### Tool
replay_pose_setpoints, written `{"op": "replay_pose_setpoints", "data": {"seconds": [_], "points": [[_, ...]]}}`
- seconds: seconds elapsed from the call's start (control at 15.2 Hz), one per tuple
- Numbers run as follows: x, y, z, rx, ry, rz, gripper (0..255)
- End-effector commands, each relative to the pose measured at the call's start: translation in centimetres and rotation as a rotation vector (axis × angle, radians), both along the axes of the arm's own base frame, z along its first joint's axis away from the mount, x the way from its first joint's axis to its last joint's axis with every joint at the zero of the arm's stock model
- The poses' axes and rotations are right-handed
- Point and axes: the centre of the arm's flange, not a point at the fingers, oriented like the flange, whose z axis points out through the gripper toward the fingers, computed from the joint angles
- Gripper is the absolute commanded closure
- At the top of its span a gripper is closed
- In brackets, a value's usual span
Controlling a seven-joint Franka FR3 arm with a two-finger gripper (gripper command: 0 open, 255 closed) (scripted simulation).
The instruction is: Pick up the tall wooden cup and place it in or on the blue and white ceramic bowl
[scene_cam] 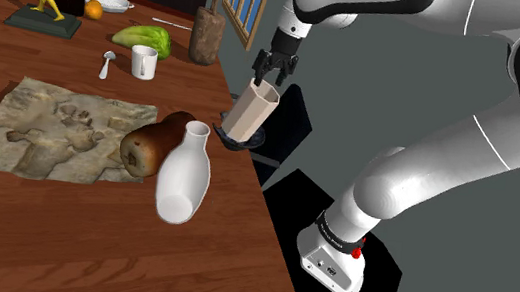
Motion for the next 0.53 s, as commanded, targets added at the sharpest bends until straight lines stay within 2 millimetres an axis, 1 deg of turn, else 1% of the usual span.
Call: {"op": "replay_pose_setpoints", "data": {"seconds": [0.0, 0.13, 0.46], "points": [[-0.1, -0.2, 1.9, 0.000, 0.001, 0.000, 0], [-0.1, -0.2, 4.3, 0.000, 0.001, 0.000, 0], [-0.1, -0.2, 4.3, 0.000, 0.001, 0.000, 0]]}}
